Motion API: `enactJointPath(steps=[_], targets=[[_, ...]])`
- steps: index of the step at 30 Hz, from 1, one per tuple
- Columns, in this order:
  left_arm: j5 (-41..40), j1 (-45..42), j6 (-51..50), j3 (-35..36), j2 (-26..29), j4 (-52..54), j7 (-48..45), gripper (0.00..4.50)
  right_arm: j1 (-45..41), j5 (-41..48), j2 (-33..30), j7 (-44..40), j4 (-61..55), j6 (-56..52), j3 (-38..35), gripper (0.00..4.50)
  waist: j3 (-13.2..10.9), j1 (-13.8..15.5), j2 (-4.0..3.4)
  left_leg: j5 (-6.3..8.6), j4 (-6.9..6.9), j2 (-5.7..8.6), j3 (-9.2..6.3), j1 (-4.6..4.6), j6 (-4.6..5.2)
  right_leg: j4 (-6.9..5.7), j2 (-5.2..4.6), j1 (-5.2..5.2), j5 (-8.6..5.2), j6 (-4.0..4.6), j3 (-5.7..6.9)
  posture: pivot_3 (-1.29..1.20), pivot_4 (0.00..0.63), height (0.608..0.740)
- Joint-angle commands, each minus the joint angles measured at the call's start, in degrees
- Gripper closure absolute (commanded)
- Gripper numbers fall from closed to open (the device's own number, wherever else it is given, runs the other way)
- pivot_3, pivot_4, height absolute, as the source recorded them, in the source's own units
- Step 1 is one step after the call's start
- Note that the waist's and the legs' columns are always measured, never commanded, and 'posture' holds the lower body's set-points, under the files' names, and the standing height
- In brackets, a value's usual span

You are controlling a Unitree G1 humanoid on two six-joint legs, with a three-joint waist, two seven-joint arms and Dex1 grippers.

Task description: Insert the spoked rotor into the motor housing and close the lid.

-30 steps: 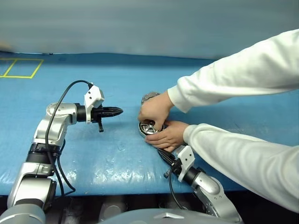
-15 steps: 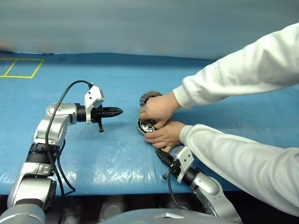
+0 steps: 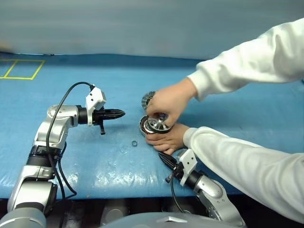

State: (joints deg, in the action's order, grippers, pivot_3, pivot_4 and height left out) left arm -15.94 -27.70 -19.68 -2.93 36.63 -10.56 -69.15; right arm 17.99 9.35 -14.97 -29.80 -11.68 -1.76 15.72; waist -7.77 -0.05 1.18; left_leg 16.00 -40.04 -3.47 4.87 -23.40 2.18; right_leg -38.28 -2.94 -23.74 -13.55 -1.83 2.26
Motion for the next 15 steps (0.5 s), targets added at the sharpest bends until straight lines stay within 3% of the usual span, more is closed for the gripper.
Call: enactJointPath(steps=[1, 15], targets=[[-0.8, -0.2, 0.1, 0.2, 0.6, 1.7, -0.4, 4.47, -0.2, 0.0, 0.0, 0.2, -0.9, 0.5, -0.6, 4.50, 0.0, 0.0, 0.00, 0.00, 0.00, 0.00, 0.00, 0.00, 0.00, 0.00, 0.00, 0.00, 0.00, 0.00, 0.00, 0.00, 0.150, 0.740], [-0.8, -0.1, -0.1, 0.2, 0.7, 1.8, -0.7, 4.47, -0.3, 0.1, -0.1, 0.3, -1.4, 0.1, -0.5, 4.50, 0.0, 0.0, 0.00, 0.00, 0.00, 0.00, 0.00, 0.00, 0.00, 0.00, 0.00, 0.00, 0.00, 0.00, 0.00, 0.00, 0.150, 0.740]])
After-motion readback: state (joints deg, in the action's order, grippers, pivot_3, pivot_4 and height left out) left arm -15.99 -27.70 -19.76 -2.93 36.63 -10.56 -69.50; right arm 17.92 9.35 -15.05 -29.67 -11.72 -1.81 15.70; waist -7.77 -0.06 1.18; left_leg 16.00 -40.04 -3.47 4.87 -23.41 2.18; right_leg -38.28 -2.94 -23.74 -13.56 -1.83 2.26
